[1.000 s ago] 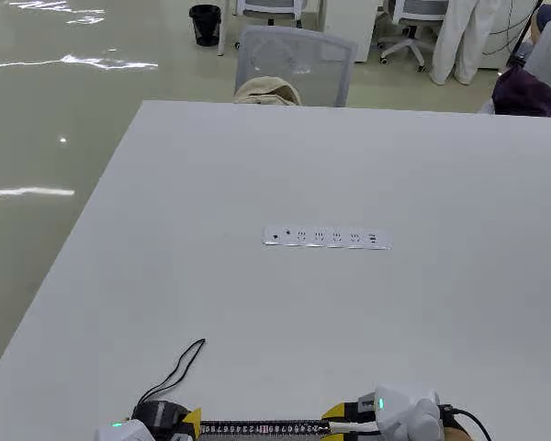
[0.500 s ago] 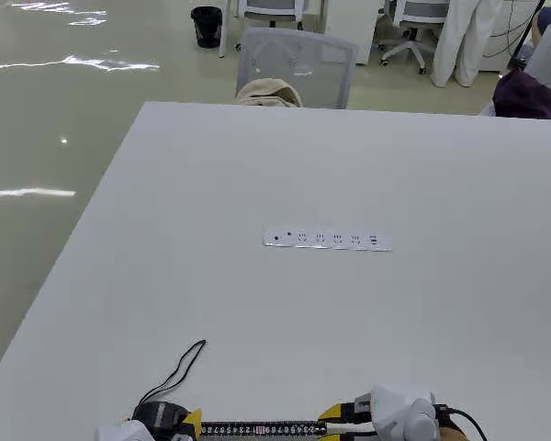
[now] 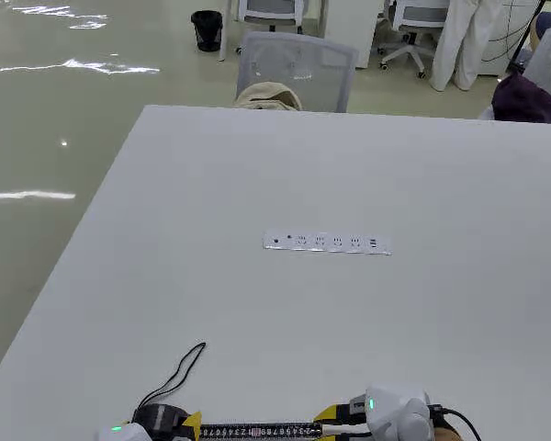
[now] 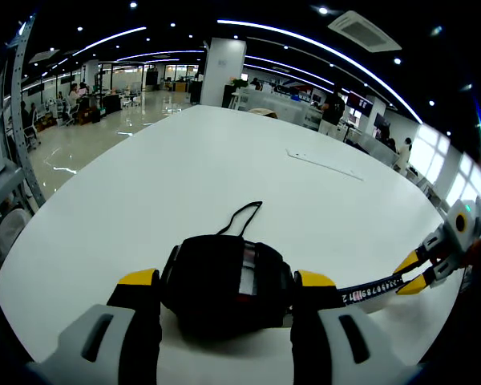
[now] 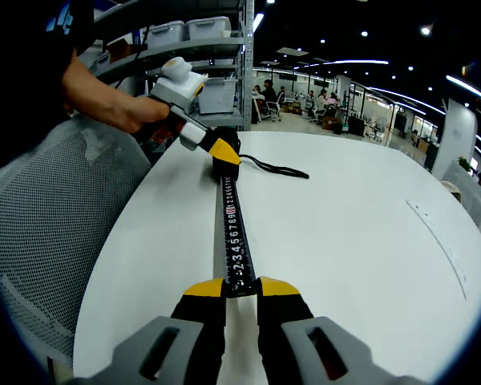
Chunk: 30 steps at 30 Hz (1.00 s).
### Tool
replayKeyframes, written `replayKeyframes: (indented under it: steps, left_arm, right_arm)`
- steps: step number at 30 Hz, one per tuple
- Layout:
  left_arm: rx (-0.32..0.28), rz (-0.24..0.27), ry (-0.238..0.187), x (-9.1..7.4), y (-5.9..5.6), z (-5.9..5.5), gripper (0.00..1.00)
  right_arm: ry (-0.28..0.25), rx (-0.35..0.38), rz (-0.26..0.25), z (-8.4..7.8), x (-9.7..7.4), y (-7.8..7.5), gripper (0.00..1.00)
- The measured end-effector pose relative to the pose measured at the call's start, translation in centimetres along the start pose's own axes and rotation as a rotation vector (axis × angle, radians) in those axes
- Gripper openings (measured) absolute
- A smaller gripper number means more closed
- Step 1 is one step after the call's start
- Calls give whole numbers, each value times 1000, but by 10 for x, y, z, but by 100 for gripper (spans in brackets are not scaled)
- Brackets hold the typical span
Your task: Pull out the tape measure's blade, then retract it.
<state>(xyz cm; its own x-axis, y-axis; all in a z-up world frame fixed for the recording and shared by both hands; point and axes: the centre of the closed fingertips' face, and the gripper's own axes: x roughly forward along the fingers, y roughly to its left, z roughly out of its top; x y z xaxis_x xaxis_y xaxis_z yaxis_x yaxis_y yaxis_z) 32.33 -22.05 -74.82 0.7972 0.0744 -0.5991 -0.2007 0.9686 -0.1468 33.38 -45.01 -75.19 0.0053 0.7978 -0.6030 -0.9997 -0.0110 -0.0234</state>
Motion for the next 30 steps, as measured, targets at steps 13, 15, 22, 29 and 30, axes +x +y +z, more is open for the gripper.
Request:
replayKeyframes:
  steps: [13, 15, 22, 29, 30]
  left_arm:
    - [-2, -3, -1, 0, 0, 0, 62]
    - [-1, -3, -1, 0, 0, 0, 62]
    - [-4, -5, -1, 1, 1, 0, 62]
    - [-4, -6, 1, 1, 1, 0, 62]
    - [-4, -6, 0, 1, 1, 0, 62]
  right_arm:
    - [-3, 2, 5, 5, 5, 0, 13]
    - [-4, 1, 6, 4, 7, -1, 13]
    - [-6, -4, 11, 8, 11, -1, 13]
    - [-8, -5, 15, 11, 14, 0, 13]
    - [-10, -5, 16, 11, 15, 0, 13]
